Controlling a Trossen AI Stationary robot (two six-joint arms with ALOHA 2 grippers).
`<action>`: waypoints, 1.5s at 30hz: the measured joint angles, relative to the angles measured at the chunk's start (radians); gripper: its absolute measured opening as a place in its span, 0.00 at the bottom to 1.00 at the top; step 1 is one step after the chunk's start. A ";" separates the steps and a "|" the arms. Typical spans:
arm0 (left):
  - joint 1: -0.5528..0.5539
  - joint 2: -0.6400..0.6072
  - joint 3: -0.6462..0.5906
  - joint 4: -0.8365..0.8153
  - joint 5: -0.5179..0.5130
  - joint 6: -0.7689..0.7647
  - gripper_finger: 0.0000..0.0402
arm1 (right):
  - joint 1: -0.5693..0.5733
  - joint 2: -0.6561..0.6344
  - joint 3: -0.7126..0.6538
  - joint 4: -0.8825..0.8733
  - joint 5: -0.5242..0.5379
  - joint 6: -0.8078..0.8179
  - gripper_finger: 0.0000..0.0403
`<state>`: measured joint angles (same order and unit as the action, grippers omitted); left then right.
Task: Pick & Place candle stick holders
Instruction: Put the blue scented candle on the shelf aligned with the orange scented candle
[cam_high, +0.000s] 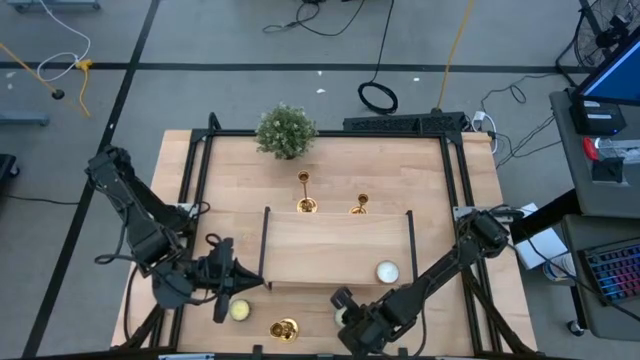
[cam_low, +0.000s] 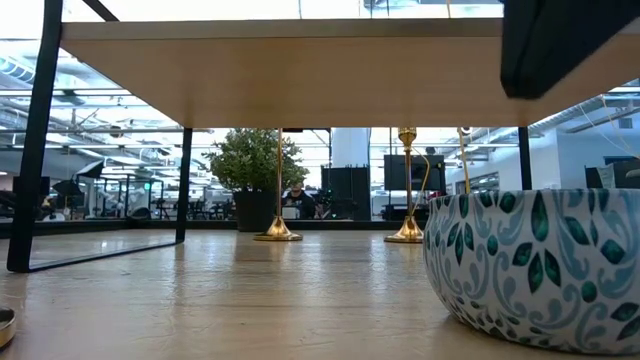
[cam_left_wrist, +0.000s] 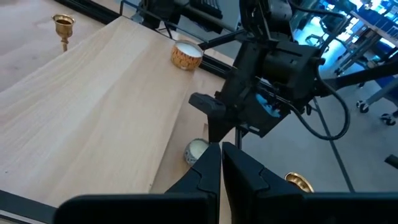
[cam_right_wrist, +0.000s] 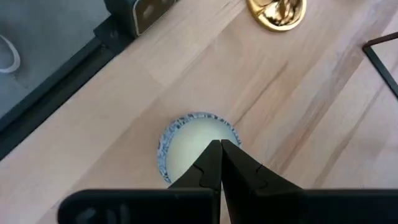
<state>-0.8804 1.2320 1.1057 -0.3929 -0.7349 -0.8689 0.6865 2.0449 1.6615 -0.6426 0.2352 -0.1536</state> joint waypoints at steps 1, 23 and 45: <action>-0.003 0.000 0.000 0.000 -0.003 -0.002 0.05 | 0.000 0.000 0.000 0.000 -0.002 -0.006 0.00; -0.029 0.000 0.000 0.002 -0.056 -0.024 0.05 | 0.004 0.036 -0.001 0.021 -0.035 -0.013 0.00; -0.032 0.000 0.000 0.002 -0.071 -0.029 0.05 | -0.002 0.048 -0.002 0.001 -0.054 -0.072 0.00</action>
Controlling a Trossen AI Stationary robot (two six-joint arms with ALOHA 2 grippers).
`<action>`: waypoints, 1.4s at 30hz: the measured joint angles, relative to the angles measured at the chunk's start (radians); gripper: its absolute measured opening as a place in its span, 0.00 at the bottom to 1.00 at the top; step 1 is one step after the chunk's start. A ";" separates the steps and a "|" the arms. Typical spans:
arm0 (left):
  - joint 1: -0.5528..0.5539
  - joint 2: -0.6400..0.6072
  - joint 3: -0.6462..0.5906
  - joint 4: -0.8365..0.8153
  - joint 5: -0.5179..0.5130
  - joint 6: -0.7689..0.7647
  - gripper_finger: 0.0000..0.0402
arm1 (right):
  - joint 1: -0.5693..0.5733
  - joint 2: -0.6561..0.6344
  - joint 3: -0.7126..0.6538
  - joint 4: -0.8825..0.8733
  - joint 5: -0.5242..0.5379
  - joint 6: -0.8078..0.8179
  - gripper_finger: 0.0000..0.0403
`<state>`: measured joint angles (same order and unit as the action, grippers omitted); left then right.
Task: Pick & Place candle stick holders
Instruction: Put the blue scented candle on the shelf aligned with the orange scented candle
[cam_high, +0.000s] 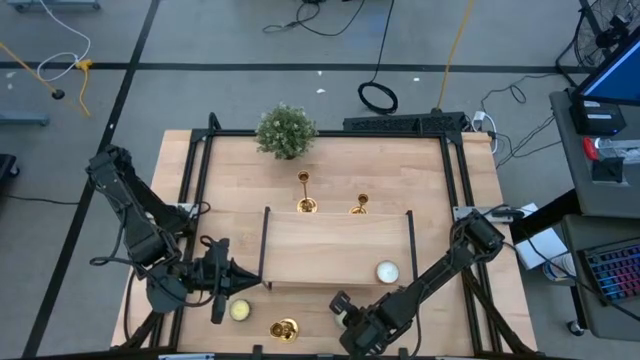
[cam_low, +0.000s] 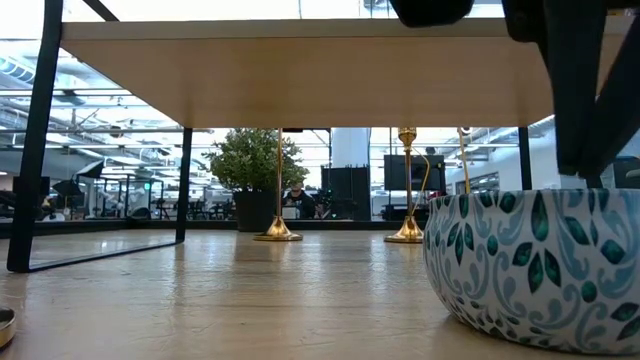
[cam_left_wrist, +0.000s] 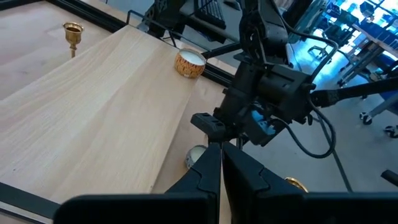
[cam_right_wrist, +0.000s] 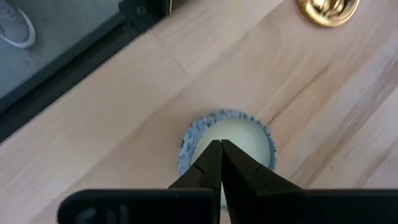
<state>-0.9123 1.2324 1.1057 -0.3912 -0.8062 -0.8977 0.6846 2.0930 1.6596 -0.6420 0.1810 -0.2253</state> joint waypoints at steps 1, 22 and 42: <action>0.000 0.000 0.000 0.000 0.000 -0.002 0.05 | 0.000 0.000 0.000 -0.008 0.000 0.000 0.00; -0.032 0.000 0.000 0.008 -0.034 -0.007 0.05 | 0.003 0.000 -0.018 -0.093 -0.072 0.001 0.00; -0.032 0.000 0.000 0.007 -0.034 0.005 0.05 | 0.004 -0.005 0.035 -0.215 -0.107 0.003 0.00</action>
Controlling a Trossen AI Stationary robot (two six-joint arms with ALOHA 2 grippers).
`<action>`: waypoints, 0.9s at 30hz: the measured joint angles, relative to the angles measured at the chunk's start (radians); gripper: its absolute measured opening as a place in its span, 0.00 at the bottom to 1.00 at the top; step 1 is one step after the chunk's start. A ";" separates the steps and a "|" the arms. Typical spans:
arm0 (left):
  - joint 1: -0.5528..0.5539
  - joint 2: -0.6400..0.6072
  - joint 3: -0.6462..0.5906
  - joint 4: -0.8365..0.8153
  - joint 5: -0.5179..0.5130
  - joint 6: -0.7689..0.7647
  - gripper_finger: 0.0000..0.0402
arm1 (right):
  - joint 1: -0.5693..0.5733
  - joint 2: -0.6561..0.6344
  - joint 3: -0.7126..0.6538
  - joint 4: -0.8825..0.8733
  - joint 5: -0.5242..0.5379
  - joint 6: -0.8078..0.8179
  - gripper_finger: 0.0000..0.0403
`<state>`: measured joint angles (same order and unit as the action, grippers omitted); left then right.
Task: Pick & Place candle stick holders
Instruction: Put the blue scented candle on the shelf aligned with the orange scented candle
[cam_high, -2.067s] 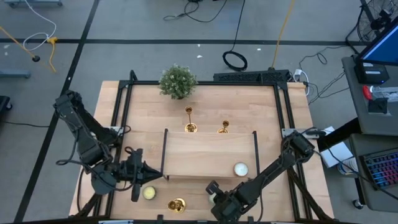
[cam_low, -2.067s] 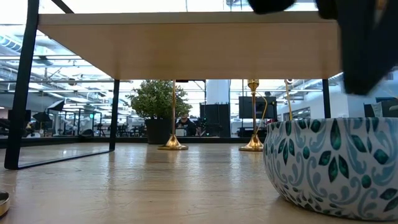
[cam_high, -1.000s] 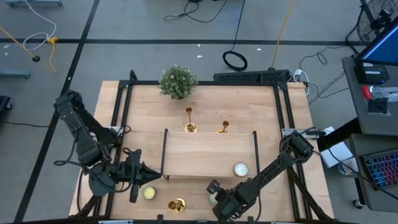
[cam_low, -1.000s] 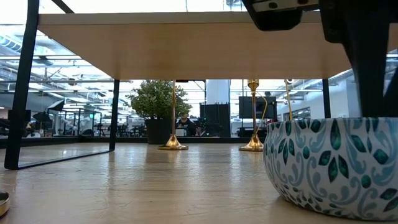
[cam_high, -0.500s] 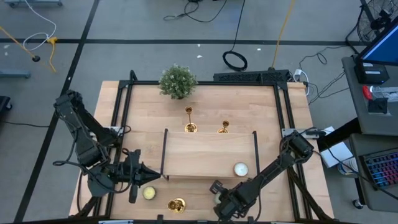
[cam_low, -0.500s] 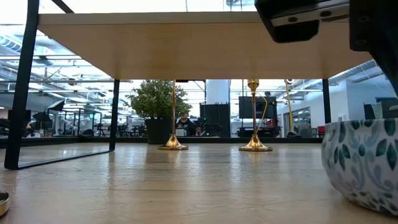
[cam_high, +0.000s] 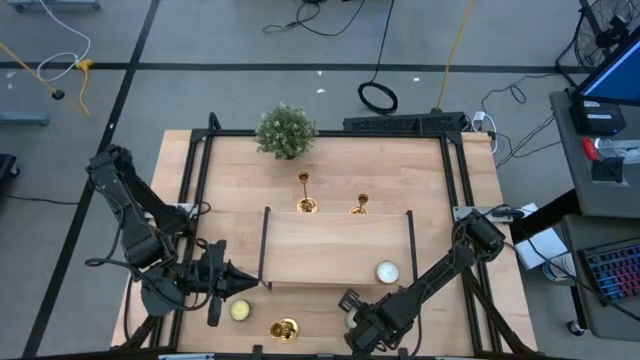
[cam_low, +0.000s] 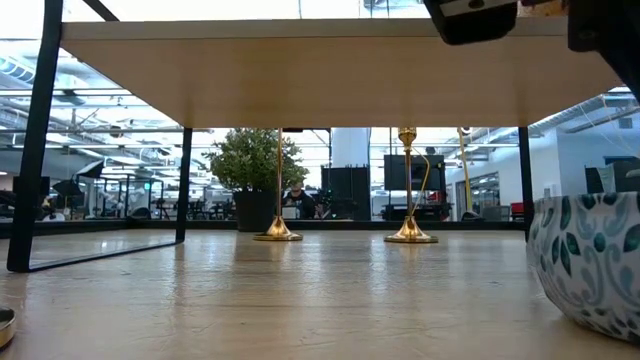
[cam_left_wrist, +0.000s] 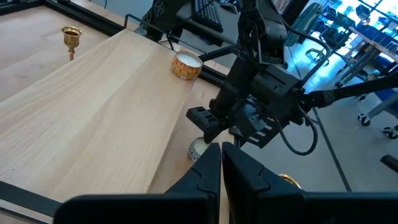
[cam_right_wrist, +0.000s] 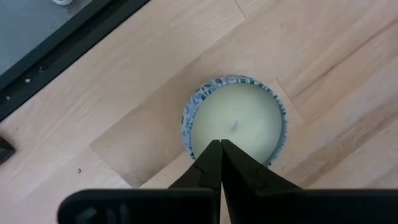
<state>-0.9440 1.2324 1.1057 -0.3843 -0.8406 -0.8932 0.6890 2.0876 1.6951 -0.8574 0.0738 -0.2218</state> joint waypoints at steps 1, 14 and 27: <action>0.000 0.000 0.000 0.000 0.000 0.000 0.05 | 0.000 0.000 0.000 0.003 0.000 0.000 0.00; -0.001 0.000 0.000 0.001 -0.004 -0.006 0.05 | 0.012 0.000 0.000 0.015 -0.027 0.003 0.00; -0.001 0.000 0.000 0.001 -0.007 0.000 0.05 | 0.014 -0.001 0.000 0.007 -0.051 0.019 0.00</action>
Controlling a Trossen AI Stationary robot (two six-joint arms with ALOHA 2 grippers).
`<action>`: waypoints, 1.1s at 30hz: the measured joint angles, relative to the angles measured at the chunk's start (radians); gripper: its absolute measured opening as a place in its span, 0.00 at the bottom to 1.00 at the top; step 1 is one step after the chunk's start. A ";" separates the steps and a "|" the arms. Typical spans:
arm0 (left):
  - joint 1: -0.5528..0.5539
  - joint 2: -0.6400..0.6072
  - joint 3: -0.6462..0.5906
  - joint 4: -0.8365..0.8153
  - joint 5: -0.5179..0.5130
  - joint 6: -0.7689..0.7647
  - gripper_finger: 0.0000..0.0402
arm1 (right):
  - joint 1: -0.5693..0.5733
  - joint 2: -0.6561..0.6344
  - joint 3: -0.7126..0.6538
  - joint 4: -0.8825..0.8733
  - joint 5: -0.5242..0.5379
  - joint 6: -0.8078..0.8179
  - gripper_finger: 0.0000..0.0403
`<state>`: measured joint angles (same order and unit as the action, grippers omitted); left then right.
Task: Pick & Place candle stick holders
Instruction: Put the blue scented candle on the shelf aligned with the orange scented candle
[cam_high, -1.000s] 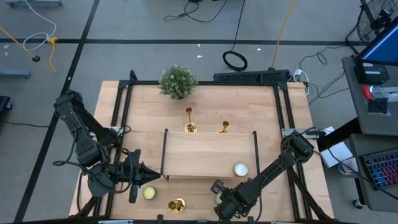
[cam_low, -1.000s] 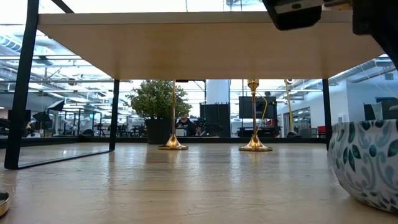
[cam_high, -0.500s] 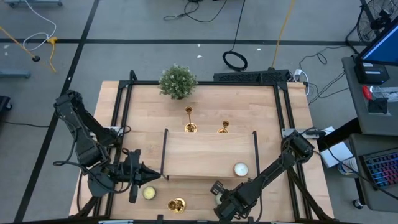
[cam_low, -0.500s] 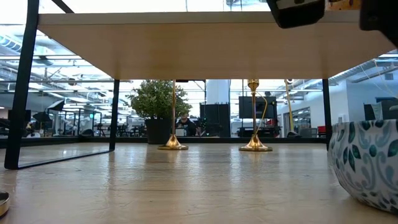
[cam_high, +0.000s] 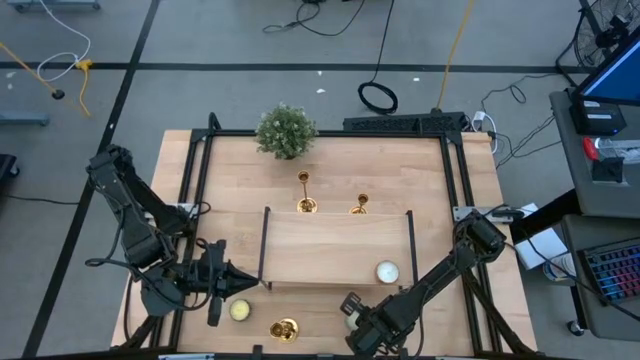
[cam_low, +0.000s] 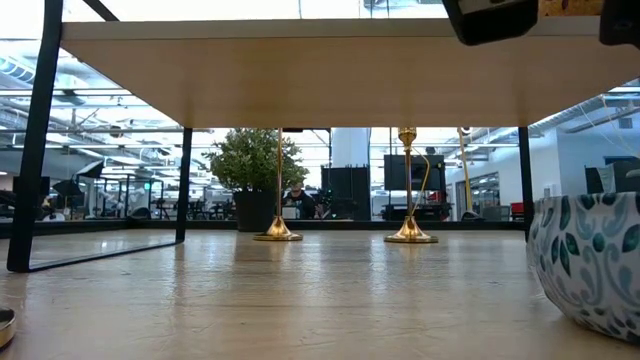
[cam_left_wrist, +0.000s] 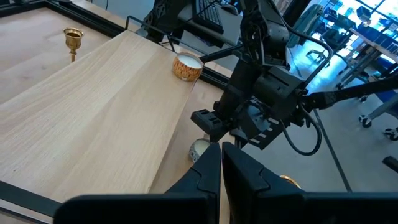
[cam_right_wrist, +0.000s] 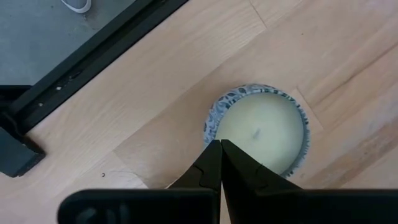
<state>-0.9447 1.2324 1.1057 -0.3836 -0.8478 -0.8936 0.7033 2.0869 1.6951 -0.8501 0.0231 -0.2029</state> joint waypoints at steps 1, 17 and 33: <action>0.000 0.000 0.000 0.000 0.000 0.000 0.05 | 0.000 0.000 0.000 -0.001 0.000 0.000 0.00; 0.000 0.000 0.000 0.000 0.000 -0.003 0.05 | -0.004 -0.023 0.000 0.039 0.093 -0.023 0.00; -0.001 0.000 0.000 0.000 -0.001 -0.003 0.05 | -0.028 -0.023 -0.005 0.050 0.050 -0.023 0.00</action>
<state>-0.9454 1.2324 1.1057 -0.3840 -0.8486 -0.8968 0.6754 2.0640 1.6905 -0.8005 0.0730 -0.2259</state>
